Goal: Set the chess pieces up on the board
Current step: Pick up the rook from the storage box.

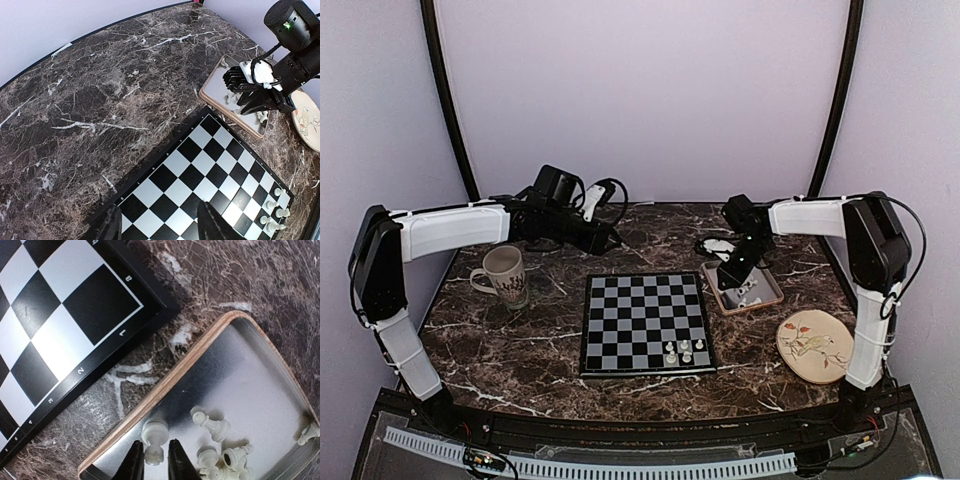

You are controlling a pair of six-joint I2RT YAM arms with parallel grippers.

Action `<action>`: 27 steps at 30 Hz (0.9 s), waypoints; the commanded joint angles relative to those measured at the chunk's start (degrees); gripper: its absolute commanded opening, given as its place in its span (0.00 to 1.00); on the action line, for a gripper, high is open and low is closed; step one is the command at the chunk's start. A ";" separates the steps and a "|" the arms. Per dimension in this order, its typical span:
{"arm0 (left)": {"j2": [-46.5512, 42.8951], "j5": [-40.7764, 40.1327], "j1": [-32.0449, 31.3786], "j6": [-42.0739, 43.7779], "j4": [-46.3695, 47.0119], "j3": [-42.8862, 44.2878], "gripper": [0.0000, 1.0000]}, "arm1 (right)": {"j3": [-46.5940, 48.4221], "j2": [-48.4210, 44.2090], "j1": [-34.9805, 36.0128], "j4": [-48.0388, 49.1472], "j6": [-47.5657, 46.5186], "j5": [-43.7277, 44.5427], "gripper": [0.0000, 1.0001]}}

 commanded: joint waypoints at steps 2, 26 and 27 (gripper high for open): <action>0.43 1.01 -0.35 0.15 -1.16 1.86 0.53 | 1.18 -0.03 0.22 -1.47 -0.38 -1.31 0.11; 0.47 1.01 -0.62 0.13 -1.75 2.18 0.53 | -2.54 -12.96 -2.60 -2.75 -1.80 -1.67 0.05; 0.47 1.10 -0.62 0.06 -1.72 2.18 0.53 | -3.53 -14.40 -2.15 -2.76 -2.28 -1.84 0.06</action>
